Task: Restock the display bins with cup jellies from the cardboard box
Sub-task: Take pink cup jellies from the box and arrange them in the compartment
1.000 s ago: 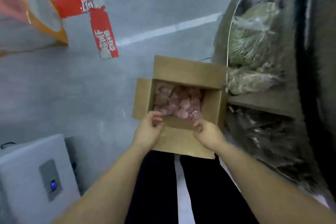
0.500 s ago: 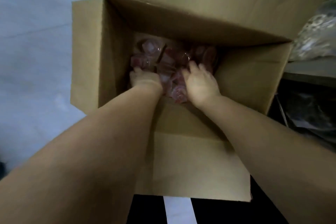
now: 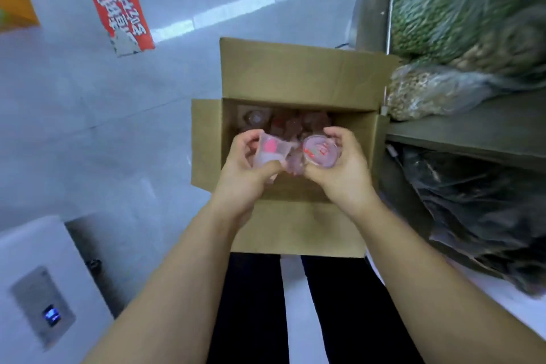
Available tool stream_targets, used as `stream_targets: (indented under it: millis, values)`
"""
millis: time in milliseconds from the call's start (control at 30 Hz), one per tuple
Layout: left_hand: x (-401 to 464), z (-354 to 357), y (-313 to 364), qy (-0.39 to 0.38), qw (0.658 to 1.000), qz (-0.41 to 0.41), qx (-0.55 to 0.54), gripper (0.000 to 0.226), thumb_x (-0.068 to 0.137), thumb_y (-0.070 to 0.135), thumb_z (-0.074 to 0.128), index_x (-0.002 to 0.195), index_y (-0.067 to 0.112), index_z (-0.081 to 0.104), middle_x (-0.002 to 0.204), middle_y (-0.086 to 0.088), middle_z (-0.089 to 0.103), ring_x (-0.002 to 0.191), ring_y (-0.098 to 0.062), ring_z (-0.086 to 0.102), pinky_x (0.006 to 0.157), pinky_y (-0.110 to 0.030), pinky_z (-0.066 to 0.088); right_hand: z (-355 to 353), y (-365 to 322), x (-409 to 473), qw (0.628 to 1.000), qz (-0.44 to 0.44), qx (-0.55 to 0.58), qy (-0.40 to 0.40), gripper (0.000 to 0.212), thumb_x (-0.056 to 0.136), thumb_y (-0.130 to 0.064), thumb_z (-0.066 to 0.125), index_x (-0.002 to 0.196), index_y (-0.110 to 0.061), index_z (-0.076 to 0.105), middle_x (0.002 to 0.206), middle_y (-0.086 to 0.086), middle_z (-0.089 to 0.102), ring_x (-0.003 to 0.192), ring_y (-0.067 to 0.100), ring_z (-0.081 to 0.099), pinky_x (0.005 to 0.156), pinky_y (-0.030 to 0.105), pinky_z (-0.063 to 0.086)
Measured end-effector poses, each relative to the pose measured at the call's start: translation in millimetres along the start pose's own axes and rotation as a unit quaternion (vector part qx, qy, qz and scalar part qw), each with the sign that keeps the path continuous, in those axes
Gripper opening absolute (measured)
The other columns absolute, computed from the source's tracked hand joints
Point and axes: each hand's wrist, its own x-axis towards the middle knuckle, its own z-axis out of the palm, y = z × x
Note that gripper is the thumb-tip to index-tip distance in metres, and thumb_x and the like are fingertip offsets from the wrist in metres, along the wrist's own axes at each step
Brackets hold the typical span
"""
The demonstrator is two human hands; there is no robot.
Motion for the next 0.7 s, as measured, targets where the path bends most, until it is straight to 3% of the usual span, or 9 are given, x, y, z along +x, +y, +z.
stream_targets:
  millis: [33,133,267,367,500,567,700]
  values:
    - [-25.6,4.5,26.4,-0.012,0.999,0.017,-0.025,0.053,0.061,0.01,0.066,0.107,0.028,0.046,0.113,-0.006,0.058,0.085,-0.01,0.056,0.054,-0.014,0.045,-15.1,-27.8,-21.5,0.999,0.001,0.042,0.007,0.063,0.061,0.001,0.078,0.115,-0.016,0.05,0.113,0.007,0.056,0.104,0.015,0.059,0.093,0.027,0.047]
    - [-104.4,17.4,110.3,-0.084,0.992,0.09,-0.023,0.054,0.063,0.009,0.064,0.106,0.029,0.038,0.107,-0.001,0.064,0.083,-0.007,0.06,0.059,-0.016,0.047,-70.9,-120.4,-89.1,0.991,-0.051,0.121,0.025,0.061,0.065,0.007,0.075,0.112,-0.02,0.047,0.106,0.001,0.059,0.087,-0.006,0.059,0.08,0.01,0.046]
    - [-199.8,39.9,226.9,-0.158,0.966,0.189,0.084,0.054,0.068,0.01,0.062,0.105,0.036,0.032,0.104,-0.008,0.059,0.07,-0.009,0.062,0.06,-0.026,0.053,-152.4,-234.4,-176.4,0.975,-0.147,0.155,0.053,0.063,0.067,0.009,0.069,0.116,-0.021,0.046,0.109,0.0,0.06,0.093,0.002,0.059,0.084,0.016,0.047]
    - [-261.5,65.3,300.0,-0.197,0.925,0.281,0.163,0.062,0.07,0.014,0.068,0.116,0.041,0.036,0.114,-0.003,0.055,0.095,-0.013,0.061,0.085,-0.029,0.051,-208.6,-292.6,-230.6,0.956,-0.214,0.174,0.098,0.064,0.062,0.004,0.063,0.115,-0.028,0.046,0.109,-0.011,0.058,0.099,0.001,0.057,0.088,0.017,0.044]
    - [-328.8,112.6,357.3,-0.287,0.86,0.372,0.197,0.047,0.073,0.018,0.071,0.114,0.028,0.049,0.105,0.021,0.057,0.098,-0.003,0.056,0.087,-0.019,0.043,-277.4,-327.1,-287.5,0.925,-0.276,0.186,0.182,0.067,0.063,0.003,0.06,0.114,-0.038,0.047,0.109,-0.017,0.057,0.102,0.004,0.057,0.088,0.018,0.043]
    - [-354.6,140.0,370.0,-0.31,0.827,0.415,0.217,0.045,0.072,0.016,0.072,0.111,0.023,0.052,0.108,0.017,0.058,0.102,-0.003,0.056,0.089,-0.017,0.041,-310.1,-330.0,-311.0,0.913,-0.291,0.18,0.224,0.068,0.064,0.005,0.059,0.115,-0.038,0.046,0.11,-0.016,0.058,0.102,0.003,0.057,0.087,0.016,0.042]
    - [-391.2,198.6,379.4,-0.315,0.774,0.491,0.246,0.054,0.065,0.02,0.079,0.112,0.027,0.054,0.115,-0.003,0.055,0.112,-0.005,0.054,0.092,-0.015,0.04,-370.2,-319.7,-348.3,0.898,-0.288,0.149,0.297,0.069,0.064,-0.003,0.063,0.119,-0.04,0.042,0.107,-0.034,0.054,0.103,-0.01,0.054,0.085,0.003,0.037]
